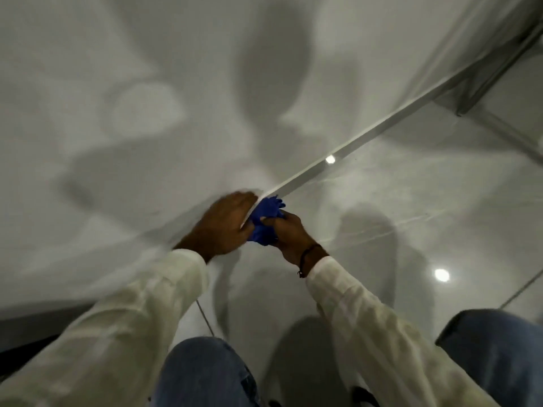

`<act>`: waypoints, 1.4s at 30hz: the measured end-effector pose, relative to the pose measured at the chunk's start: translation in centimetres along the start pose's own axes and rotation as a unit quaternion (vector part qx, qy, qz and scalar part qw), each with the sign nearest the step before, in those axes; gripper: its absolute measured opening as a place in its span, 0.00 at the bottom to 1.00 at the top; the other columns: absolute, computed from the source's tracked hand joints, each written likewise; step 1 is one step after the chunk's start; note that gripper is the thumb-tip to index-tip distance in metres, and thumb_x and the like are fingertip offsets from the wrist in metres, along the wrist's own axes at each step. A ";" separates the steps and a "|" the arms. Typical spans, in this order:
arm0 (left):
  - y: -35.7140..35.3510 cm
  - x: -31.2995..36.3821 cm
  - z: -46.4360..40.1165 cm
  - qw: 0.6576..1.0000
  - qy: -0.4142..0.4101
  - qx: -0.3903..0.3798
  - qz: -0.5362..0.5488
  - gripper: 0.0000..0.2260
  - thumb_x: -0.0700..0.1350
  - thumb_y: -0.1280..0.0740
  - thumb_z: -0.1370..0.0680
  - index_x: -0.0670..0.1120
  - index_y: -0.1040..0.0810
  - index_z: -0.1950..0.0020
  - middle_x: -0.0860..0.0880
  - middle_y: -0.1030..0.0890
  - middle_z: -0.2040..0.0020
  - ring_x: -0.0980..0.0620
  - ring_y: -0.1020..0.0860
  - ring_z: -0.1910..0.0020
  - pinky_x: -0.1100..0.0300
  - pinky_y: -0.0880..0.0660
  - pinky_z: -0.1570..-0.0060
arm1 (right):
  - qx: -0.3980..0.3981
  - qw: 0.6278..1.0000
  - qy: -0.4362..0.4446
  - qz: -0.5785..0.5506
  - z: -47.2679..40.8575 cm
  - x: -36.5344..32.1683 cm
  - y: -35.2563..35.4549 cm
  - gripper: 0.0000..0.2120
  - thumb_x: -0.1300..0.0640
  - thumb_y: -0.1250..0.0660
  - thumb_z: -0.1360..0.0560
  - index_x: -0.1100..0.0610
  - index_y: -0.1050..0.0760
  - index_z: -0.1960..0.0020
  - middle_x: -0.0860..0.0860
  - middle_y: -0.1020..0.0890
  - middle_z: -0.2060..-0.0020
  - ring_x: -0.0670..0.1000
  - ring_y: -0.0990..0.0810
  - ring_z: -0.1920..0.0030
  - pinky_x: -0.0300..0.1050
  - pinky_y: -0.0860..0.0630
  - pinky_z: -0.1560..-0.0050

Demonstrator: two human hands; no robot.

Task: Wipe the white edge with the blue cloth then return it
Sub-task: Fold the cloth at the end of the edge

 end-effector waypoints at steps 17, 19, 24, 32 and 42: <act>35.5 8.1 38.1 0.826 0.239 0.076 0.504 0.25 0.35 0.39 0.14 0.47 0.34 0.17 0.38 0.17 0.37 0.38 0.18 0.41 0.52 0.21 0.32 | -0.281 0.919 -0.090 0.260 46.3 -22.8 -23.4 0.25 0.75 0.35 0.24 0.66 0.29 0.28 0.67 0.22 0.33 0.64 0.19 0.38 0.47 0.16 0.43; 37.9 7.0 43.2 0.784 0.270 0.155 0.538 0.23 0.35 0.40 0.16 0.43 0.28 0.20 0.40 0.15 0.37 0.44 0.16 0.43 0.56 0.20 0.35 | -0.307 0.893 -0.094 0.315 49.1 -22.3 -26.7 0.23 0.75 0.37 0.25 0.67 0.26 0.31 0.68 0.21 0.35 0.67 0.19 0.38 0.51 0.17 0.41; 36.3 2.7 58.8 0.535 0.428 0.340 0.644 0.24 0.24 0.44 0.23 0.42 0.16 0.38 0.49 0.14 0.52 0.50 0.18 0.52 0.56 0.23 0.45 | -0.315 0.831 -0.110 0.444 53.7 -17.9 -34.8 0.22 0.72 0.42 0.28 0.67 0.23 0.37 0.58 0.22 0.51 0.57 0.23 0.49 0.49 0.24 0.51; 21.2 -1.4 75.6 0.276 0.559 0.384 0.682 0.08 0.31 0.36 0.18 0.32 0.21 0.40 0.36 0.18 0.44 0.39 0.19 0.44 0.42 0.20 0.39 | -0.413 0.631 -0.008 0.657 56.7 -2.2 -48.4 0.16 0.70 0.33 0.26 0.66 0.20 0.38 0.60 0.17 0.49 0.58 0.19 0.47 0.53 0.23 0.45; 4.2 -5.8 79.4 0.260 0.660 0.238 0.663 0.16 0.39 0.32 0.17 0.40 0.23 0.30 0.38 0.19 0.32 0.38 0.18 0.33 0.43 0.18 0.32 | -0.456 0.436 0.150 0.761 50.1 17.9 -53.2 0.06 0.71 0.33 0.28 0.74 0.19 0.55 0.70 0.16 0.54 0.68 0.17 0.49 0.62 0.22 0.45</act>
Point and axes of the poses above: each hand's wrist, its own z-axis away from the middle knuckle, its own y-axis out of the back of the hand, x = y × z, the point moved 10 cm from there along -z, towards the middle knuckle
